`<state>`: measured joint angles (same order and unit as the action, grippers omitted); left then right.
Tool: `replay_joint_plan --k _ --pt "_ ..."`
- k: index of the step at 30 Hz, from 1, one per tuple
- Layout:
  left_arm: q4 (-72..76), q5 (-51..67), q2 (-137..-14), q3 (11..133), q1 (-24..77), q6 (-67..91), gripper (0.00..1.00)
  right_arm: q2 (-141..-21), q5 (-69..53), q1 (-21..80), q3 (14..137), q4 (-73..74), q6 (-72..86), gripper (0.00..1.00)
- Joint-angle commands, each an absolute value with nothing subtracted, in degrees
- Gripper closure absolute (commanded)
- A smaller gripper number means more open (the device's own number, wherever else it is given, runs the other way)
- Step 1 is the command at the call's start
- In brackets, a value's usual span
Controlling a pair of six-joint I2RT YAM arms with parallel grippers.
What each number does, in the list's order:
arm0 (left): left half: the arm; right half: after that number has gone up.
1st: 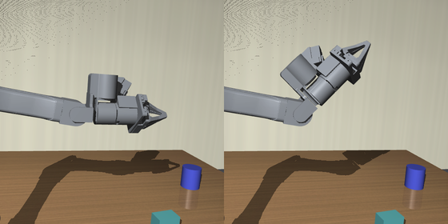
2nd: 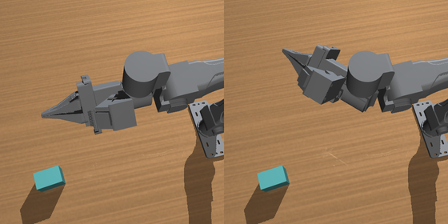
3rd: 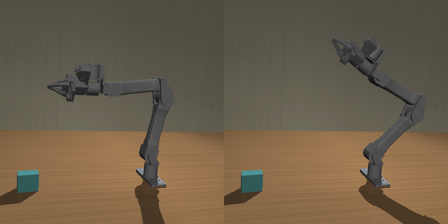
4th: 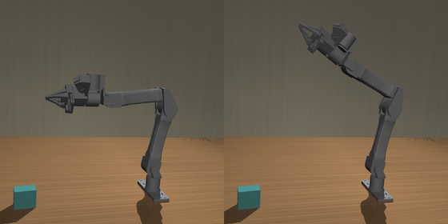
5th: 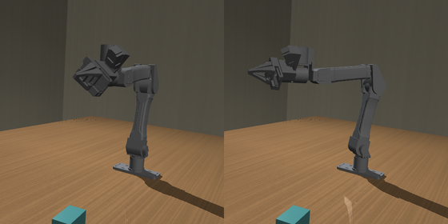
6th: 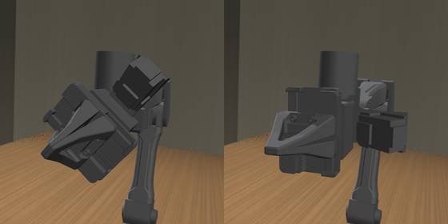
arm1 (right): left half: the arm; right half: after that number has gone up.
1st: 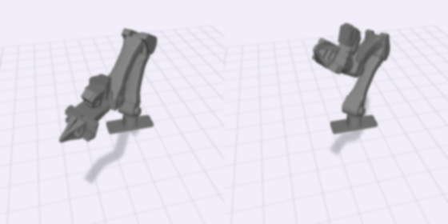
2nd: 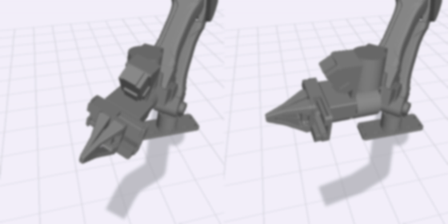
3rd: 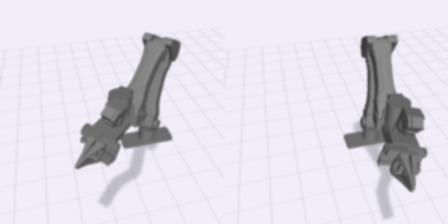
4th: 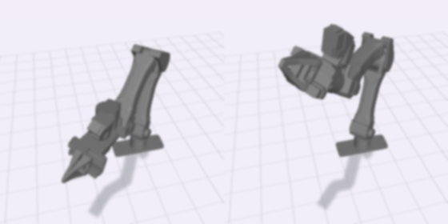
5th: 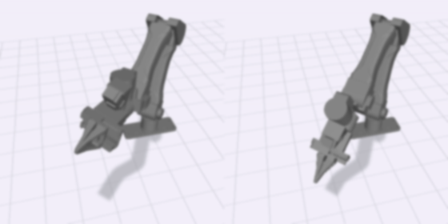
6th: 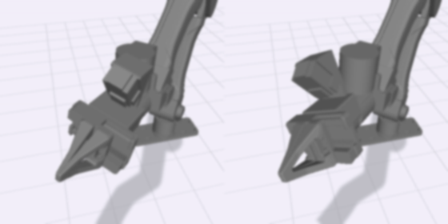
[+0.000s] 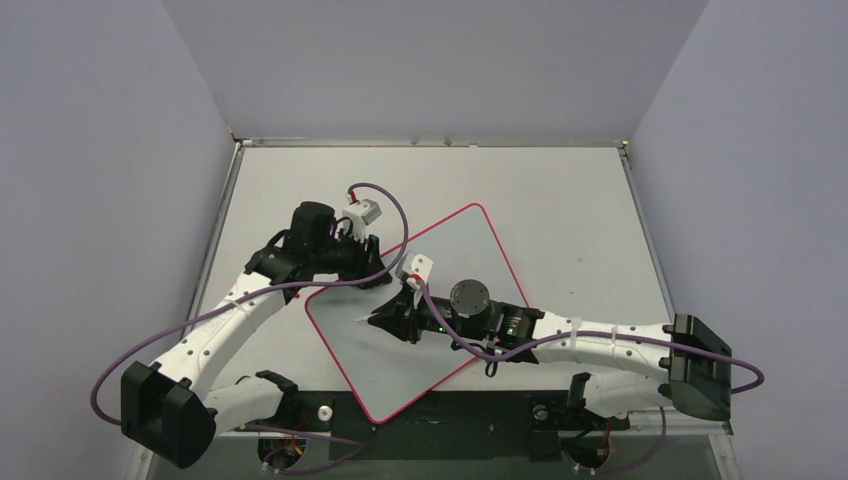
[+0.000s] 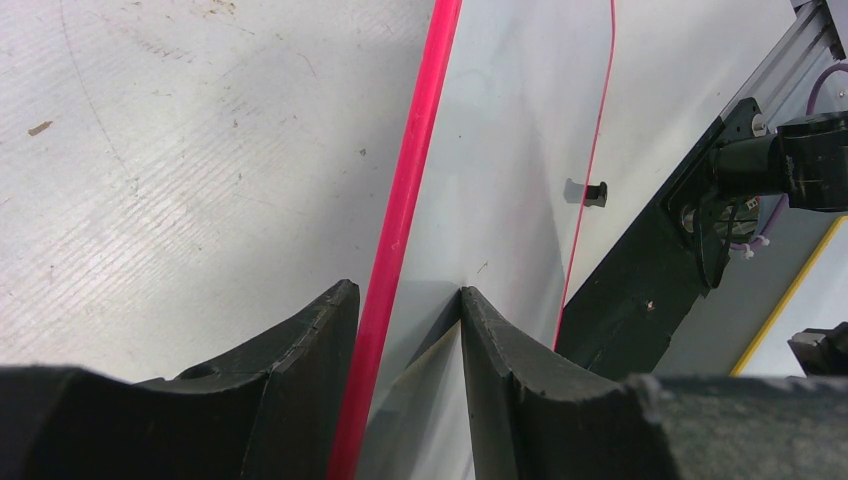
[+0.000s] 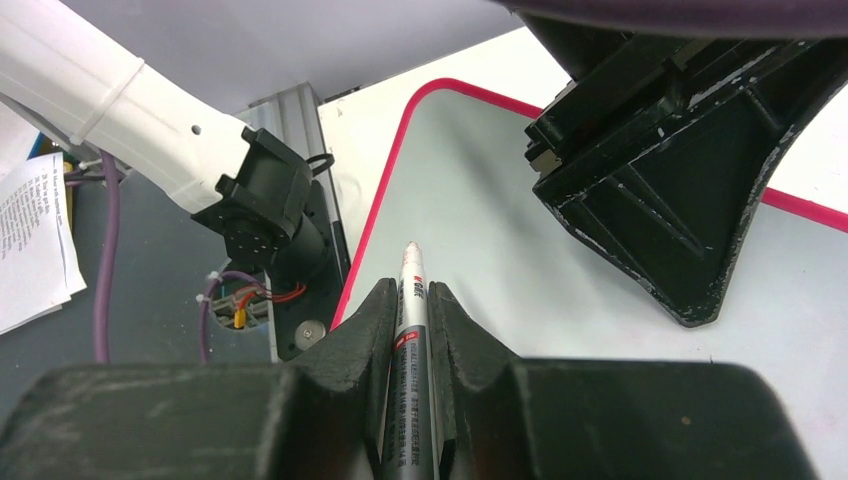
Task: Write a sentence on the whiteboard
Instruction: Write a sentence on the whiteboard stand.
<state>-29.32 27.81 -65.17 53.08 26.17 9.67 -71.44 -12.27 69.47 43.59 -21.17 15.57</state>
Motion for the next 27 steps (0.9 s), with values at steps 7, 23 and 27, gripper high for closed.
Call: replay_joint_plan --k 7,23,27 --pt "-24.03 23.82 -64.76 53.66 25.84 7.66 1.00 -72.65 -12.35 69.99 46.29 -25.30 14.82 1.00" --pt "-24.18 23.40 -64.97 53.54 25.93 7.65 1.00 -74.09 -11.38 70.01 47.04 -25.87 14.83 1.00" --pt "-24.19 23.25 -64.86 53.54 25.93 7.65 1.00 -74.90 -10.25 69.99 47.49 -25.86 14.91 1.00"
